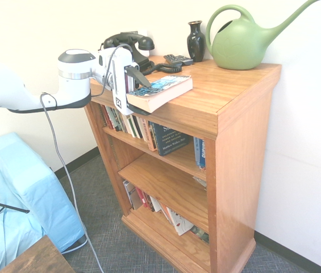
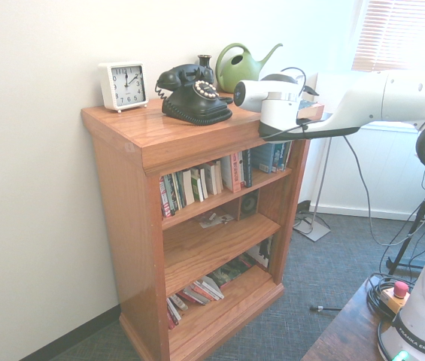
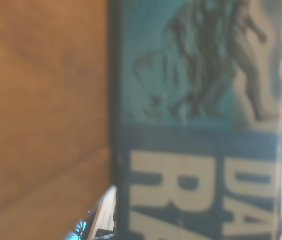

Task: Shelf the books

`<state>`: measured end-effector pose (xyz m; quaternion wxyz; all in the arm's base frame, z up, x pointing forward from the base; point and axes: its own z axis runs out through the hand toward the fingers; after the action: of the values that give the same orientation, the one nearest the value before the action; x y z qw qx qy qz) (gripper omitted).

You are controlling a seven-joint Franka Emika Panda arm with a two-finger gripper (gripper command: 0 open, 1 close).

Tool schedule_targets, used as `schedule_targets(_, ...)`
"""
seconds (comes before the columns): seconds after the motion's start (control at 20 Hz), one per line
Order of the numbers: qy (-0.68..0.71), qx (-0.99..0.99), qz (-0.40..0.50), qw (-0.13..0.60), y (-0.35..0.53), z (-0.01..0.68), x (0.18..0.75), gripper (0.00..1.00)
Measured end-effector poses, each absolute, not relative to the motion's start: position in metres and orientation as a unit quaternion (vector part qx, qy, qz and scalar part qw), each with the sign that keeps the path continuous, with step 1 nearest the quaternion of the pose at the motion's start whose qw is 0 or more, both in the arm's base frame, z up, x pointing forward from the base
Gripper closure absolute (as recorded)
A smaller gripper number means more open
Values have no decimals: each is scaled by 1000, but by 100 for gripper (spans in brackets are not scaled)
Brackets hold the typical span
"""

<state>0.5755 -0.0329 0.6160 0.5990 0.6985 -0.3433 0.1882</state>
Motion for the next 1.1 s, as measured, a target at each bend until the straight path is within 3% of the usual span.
schedule_targets(1.1, -350, 705, 191, 587, -36, 622, 577, 100)
